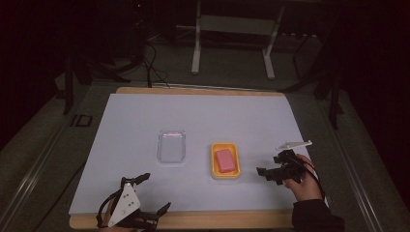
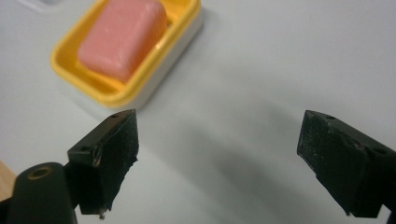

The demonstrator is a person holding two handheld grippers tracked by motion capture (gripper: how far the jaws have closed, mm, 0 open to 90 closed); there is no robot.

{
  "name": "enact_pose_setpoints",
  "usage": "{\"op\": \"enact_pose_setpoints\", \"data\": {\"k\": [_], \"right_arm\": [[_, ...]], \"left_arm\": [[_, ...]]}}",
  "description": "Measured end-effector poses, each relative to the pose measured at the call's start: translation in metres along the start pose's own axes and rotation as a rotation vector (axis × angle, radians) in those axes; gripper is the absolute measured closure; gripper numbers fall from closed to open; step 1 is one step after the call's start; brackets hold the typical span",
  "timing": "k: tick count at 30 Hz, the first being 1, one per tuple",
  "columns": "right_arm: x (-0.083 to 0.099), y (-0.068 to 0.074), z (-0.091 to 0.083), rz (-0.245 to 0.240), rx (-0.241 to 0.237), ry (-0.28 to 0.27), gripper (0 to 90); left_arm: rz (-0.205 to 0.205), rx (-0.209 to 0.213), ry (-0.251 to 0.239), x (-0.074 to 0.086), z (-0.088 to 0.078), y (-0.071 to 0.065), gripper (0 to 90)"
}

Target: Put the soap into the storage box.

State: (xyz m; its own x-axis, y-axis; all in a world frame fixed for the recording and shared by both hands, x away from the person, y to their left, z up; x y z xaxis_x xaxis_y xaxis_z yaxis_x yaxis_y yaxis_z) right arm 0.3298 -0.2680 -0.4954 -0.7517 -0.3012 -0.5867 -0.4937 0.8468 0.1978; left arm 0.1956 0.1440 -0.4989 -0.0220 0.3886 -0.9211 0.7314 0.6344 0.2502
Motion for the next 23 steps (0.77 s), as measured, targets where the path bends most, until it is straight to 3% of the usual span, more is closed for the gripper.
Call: {"op": "enact_pose_setpoints", "data": {"k": [8,14,23], "right_arm": [[0.018,-0.014,-0.005,0.032,0.016,-0.026,12.6],[0.026,-0.020,-0.008,-0.010,0.034,-0.083,12.6],[0.028,-0.022,0.001,-0.019,0.058,-0.047,12.8]], "left_arm": [[0.003,0.002,0.001,0.000,0.000,0.000,0.3],[0.006,0.006,0.000,-0.001,0.001,-0.001,0.3],[0.009,0.007,0.000,-0.001,0.000,-0.001,0.3]]}}
Point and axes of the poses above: each handheld gripper's, and its own axes: z roughly forward along the jaws, x roughly out of its underside, y roughly to its left, the point moved 4 cm from there along z, roughly forward along the jaws, and after that the axes turned 7 degrees about z, right-handed, at the moved point
